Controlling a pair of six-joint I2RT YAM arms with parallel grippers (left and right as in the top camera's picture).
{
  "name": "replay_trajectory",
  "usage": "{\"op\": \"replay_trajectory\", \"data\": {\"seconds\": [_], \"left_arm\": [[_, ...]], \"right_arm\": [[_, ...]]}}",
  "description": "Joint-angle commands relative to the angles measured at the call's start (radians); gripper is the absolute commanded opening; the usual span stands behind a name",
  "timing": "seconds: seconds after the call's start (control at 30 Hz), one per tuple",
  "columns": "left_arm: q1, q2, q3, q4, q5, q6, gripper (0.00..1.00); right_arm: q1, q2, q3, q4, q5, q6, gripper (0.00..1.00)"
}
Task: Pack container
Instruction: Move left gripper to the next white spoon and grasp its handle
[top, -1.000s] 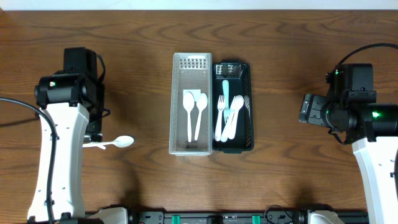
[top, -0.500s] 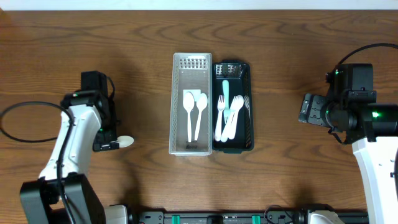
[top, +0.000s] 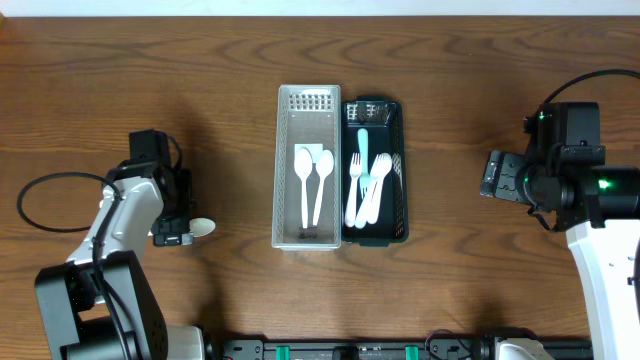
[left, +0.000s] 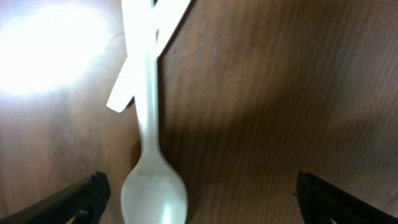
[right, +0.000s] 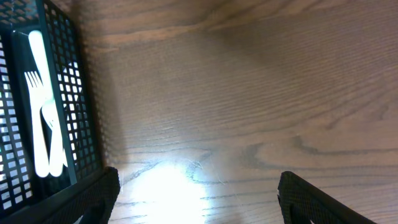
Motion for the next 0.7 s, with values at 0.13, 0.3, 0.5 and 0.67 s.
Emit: {"op": "replay_trajectory", "data": {"seconds": [0.13, 0.3, 0.5, 0.67], "left_arm": [[0.018, 0.061, -0.005, 0.009, 0.024, 0.095, 0.88], [0.018, 0.108, -0.006, 0.033, 0.082, 0.095, 0.85], [0.018, 0.147, -0.007, 0.035, 0.097, 0.094, 0.85], [0.018, 0.147, -0.007, 0.031, 0.097, 0.094, 0.85]], "right_arm": [[-0.016, 0.002, -0.003, 0.000, -0.003, -0.017, 0.85], [-0.016, 0.002, -0.003, -0.001, -0.003, -0.017, 0.85], [-0.016, 0.002, -0.003, -0.002, -0.003, -0.017, 0.85], [-0.016, 0.002, -0.003, -0.002, -0.003, -0.018, 0.85]]}}
